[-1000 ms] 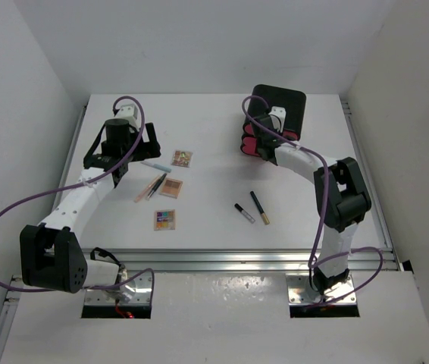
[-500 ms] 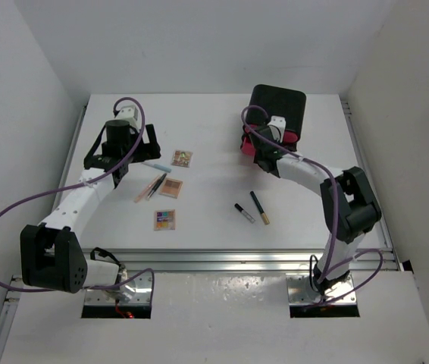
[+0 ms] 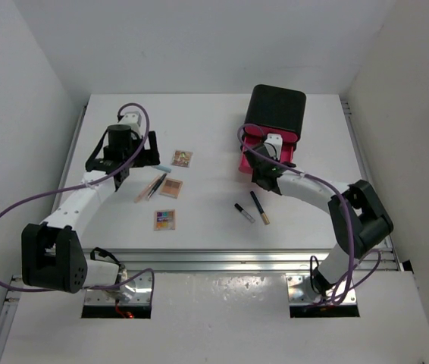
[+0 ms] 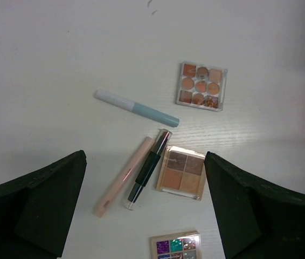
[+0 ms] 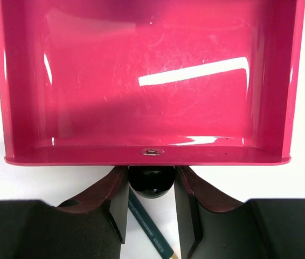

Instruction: Organize the makeup

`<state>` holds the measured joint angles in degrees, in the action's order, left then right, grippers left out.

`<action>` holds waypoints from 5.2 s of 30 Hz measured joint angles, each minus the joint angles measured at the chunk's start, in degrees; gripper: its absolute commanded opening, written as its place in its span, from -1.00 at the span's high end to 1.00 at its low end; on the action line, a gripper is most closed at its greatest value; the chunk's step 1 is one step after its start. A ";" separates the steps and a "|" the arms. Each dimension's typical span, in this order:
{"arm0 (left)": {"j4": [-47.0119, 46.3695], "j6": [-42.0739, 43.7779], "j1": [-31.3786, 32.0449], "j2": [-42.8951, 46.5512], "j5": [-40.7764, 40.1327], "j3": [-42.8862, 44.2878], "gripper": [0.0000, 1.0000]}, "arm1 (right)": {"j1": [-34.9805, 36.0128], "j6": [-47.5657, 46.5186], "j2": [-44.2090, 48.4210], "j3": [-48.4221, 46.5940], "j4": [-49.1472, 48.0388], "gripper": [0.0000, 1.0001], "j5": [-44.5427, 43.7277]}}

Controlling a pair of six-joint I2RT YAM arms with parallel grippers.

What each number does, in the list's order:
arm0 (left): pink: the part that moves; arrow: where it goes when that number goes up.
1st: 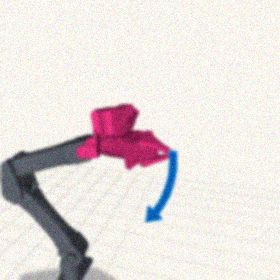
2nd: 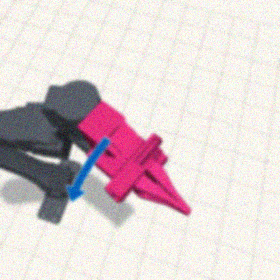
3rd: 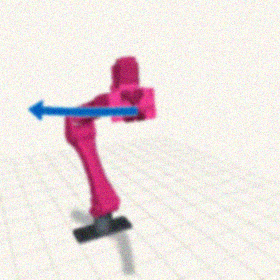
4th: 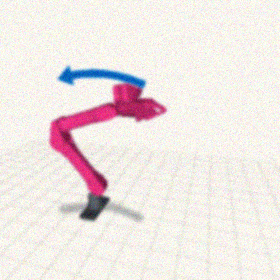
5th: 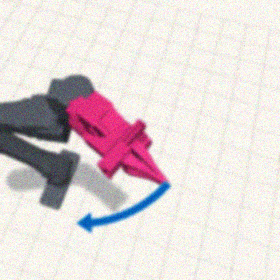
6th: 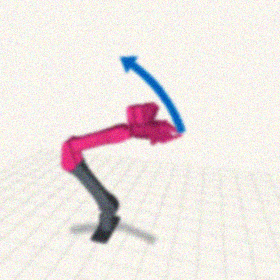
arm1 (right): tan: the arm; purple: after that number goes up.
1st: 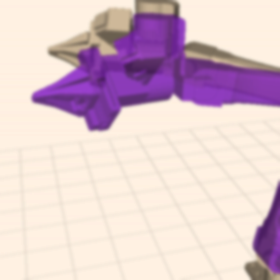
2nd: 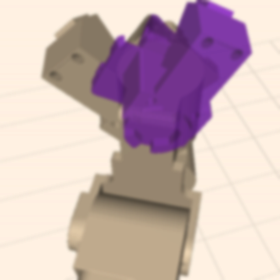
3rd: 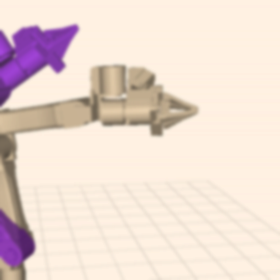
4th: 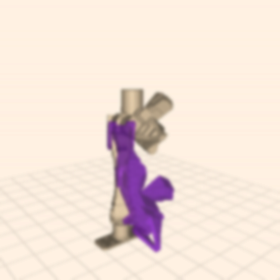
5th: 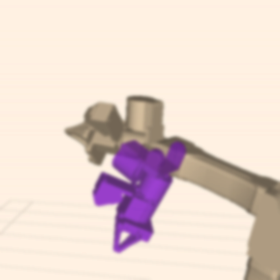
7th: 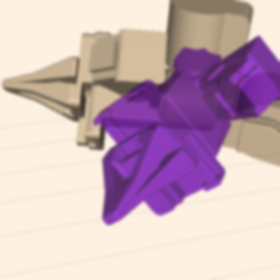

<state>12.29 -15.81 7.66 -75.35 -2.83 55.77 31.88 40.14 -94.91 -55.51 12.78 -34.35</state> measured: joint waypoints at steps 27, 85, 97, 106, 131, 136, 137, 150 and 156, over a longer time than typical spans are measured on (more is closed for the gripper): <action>22.03 62.38 3.54 -1.31 25.86 -4.68 -1.00 | 2.08 -19.80 12.22 6.05 10.56 -0.70 26.14; 19.39 17.31 25.49 -35.78 20.90 51.32 0.12 | -8.83 -1.42 36.54 10.19 30.08 -0.70 11.74; 18.01 -1.53 36.76 -54.51 3.30 66.10 0.06 | -9.68 -0.70 40.87 10.19 37.00 -0.70 5.70; 16.81 -7.45 38.40 -58.03 -8.26 67.19 -0.16 | -9.75 -2.10 44.52 10.62 39.56 -0.74 2.67; 15.32 -0.63 39.65 -59.17 -13.07 72.67 -0.99 | -9.99 -16.44 41.05 4.07 36.63 -0.87 7.08; 16.06 6.01 38.75 -51.04 -11.82 69.68 -0.99 | -10.01 -23.69 36.13 -3.58 33.66 -0.87 15.50; 16.15 7.26 38.27 -47.87 -11.26 68.00 -0.99 | -10.01 -24.72 35.15 -4.76 32.92 -0.87 17.05; 19.82 8.81 22.77 -10.71 -9.16 28.61 -1.00 | -9.94 -24.41 31.93 -0.70 25.70 -0.87 27.10; 24.39 7.26 20.74 -16.81 -6.86 16.85 -1.00 | -9.16 -22.53 30.51 -0.44 25.38 -0.84 28.55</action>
<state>36.69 -8.56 28.40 -92.16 -9.69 72.62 22.72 17.61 -64.40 -55.94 38.15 -5.80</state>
